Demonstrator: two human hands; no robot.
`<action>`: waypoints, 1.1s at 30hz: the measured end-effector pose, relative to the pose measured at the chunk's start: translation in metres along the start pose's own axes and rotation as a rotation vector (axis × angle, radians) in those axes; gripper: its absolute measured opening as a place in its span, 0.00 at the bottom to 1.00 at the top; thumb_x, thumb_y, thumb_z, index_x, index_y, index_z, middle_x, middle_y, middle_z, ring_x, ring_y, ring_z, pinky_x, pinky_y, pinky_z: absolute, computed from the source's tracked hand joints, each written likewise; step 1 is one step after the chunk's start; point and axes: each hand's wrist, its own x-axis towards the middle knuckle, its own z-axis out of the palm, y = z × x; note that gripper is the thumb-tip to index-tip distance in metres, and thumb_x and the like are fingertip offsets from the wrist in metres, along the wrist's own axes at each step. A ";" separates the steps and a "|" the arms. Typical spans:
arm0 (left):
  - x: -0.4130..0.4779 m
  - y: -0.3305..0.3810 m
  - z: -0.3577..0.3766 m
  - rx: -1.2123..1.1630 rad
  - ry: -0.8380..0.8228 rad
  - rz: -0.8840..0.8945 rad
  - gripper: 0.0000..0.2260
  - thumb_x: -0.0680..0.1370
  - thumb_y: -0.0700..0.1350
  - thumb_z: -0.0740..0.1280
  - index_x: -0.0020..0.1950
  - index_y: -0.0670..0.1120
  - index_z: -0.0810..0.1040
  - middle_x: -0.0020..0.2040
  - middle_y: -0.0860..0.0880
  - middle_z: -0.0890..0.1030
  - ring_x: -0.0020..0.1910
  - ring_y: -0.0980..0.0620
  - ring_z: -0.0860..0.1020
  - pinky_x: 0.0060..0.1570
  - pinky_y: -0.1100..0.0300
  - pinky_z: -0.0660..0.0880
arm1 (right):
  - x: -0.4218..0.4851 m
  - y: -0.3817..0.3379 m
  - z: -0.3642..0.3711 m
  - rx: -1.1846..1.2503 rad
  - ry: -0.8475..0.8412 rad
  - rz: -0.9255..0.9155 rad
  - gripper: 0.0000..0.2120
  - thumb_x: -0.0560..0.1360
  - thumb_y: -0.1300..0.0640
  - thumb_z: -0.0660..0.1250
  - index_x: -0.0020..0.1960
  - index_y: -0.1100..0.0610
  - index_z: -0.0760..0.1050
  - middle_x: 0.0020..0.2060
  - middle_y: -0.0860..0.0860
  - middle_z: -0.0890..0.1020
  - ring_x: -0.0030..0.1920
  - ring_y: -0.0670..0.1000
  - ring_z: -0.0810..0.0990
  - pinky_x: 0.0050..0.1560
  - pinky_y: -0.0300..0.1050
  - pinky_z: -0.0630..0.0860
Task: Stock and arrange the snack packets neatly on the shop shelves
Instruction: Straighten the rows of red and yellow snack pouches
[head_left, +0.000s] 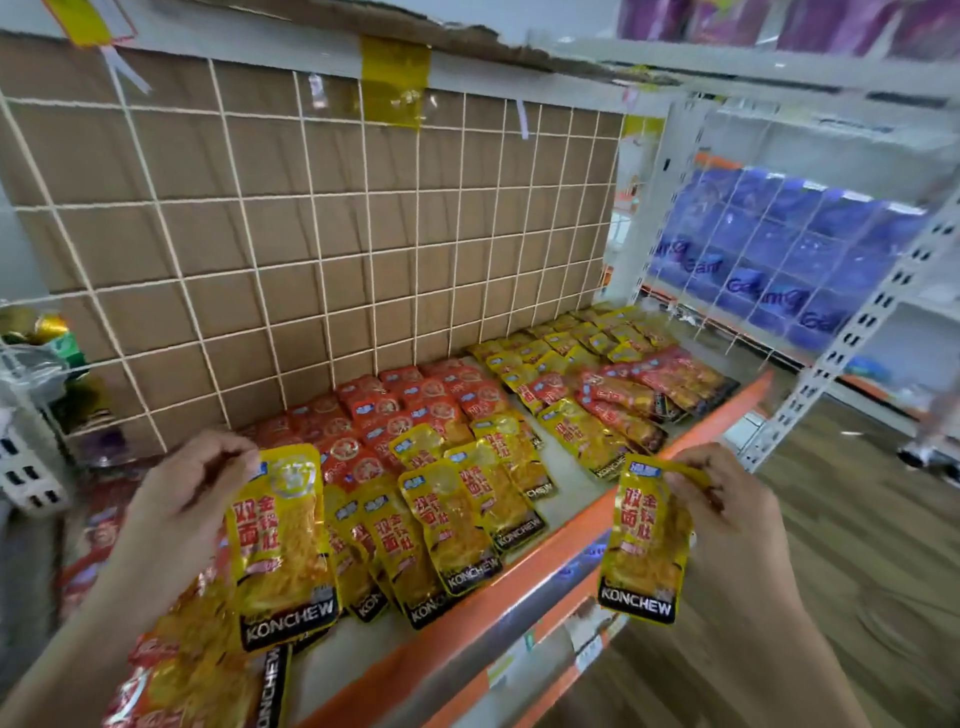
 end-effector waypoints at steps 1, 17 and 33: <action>0.002 0.003 0.008 0.006 -0.015 0.003 0.01 0.72 0.52 0.67 0.43 0.57 0.76 0.36 0.40 0.77 0.31 0.53 0.70 0.36 0.52 0.66 | 0.002 0.006 -0.005 0.005 0.014 0.010 0.17 0.74 0.64 0.66 0.41 0.41 0.71 0.37 0.41 0.79 0.38 0.49 0.75 0.34 0.34 0.67; 0.045 0.031 0.153 0.139 0.051 -0.060 0.03 0.72 0.52 0.64 0.45 0.57 0.75 0.39 0.52 0.78 0.34 0.57 0.72 0.38 0.59 0.68 | 0.146 0.122 -0.034 -0.023 -0.156 -0.005 0.11 0.74 0.61 0.67 0.39 0.48 0.71 0.31 0.44 0.78 0.33 0.44 0.75 0.33 0.28 0.68; 0.069 0.052 0.308 0.206 0.039 -0.330 0.10 0.77 0.38 0.66 0.37 0.48 0.72 0.26 0.54 0.71 0.26 0.59 0.66 0.28 0.62 0.63 | 0.239 0.176 -0.009 0.118 -0.404 -0.208 0.15 0.71 0.60 0.70 0.39 0.43 0.68 0.33 0.40 0.75 0.36 0.38 0.73 0.38 0.25 0.66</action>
